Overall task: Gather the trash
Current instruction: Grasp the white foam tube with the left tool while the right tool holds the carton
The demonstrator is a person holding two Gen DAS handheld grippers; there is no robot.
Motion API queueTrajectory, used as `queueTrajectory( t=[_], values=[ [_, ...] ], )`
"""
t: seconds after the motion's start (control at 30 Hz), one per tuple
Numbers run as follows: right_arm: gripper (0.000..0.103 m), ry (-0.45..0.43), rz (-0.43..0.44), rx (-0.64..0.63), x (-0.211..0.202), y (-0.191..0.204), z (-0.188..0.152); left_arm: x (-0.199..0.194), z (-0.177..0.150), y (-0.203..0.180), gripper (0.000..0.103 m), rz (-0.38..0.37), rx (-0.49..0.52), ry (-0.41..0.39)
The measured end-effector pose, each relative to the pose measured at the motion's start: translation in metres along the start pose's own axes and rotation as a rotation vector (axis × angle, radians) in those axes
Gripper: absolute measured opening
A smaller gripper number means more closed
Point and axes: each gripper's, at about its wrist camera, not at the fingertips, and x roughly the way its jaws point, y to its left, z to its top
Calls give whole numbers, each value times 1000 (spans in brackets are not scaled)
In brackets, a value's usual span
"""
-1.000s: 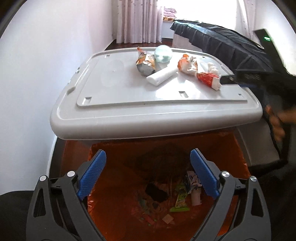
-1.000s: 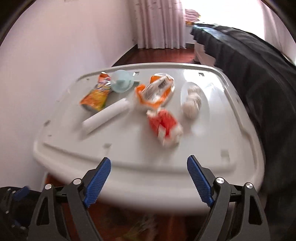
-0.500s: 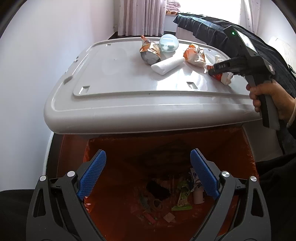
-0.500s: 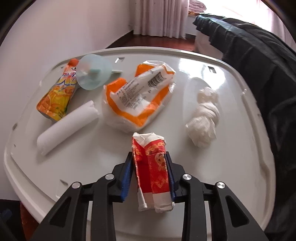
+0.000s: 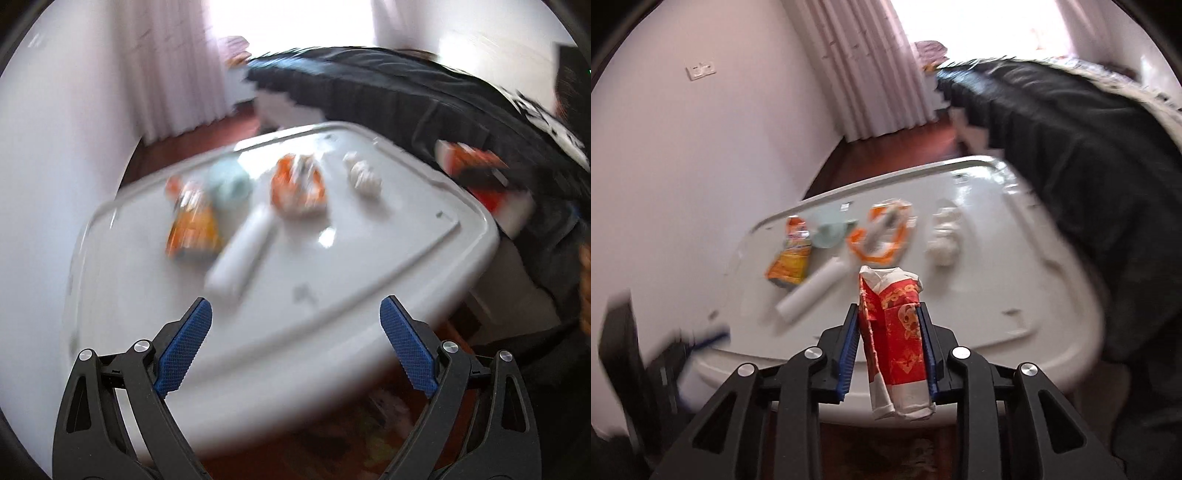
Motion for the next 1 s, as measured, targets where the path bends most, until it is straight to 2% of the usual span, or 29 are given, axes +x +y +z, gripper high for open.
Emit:
queueTrajectory(
  t=[0.07, 0.13, 0.3, 0.4, 0.5, 0.53, 0.57, 0.6, 0.63, 0.77, 0.9, 1.0],
  values=[
    [30, 25, -48, 20, 8, -11, -1, 23, 19, 5, 90, -15, 55, 12],
    [30, 42, -51, 39, 14, -21, 1, 46, 33, 14, 90, -52, 77, 35],
    [30, 53, 46, 120, 25, -29, 7, 97, 56, 42, 90, -160, 58, 108],
    [30, 49, 68, 121, 25, -25, 9, 125, 58, 47, 90, -148, 85, 162],
    [30, 56, 77, 119, 30, -23, 10, 141, 41, 45, 89, -115, 122, 226],
    [30, 61, 84, 126, 30, -24, 10, 138, 38, 47, 87, -126, 107, 199],
    [30, 63, 87, 132, 29, -25, 10, 136, 35, 49, 70, -149, 87, 186],
    [30, 67, 91, 142, 30, -24, 9, 132, 34, 50, 41, -161, 61, 163],
    [30, 70, 93, 147, 30, -25, 10, 131, 33, 49, 30, -141, 59, 155],
    [30, 72, 86, 136, 32, -20, 9, 125, 31, 33, 25, -32, 67, 137],
    [30, 65, 74, 131, 30, -17, 8, 113, 33, 24, 21, -4, 17, 135],
    [30, 51, 56, 134, 28, -20, 9, 93, 36, 24, 21, 15, -14, 105]
  ],
)
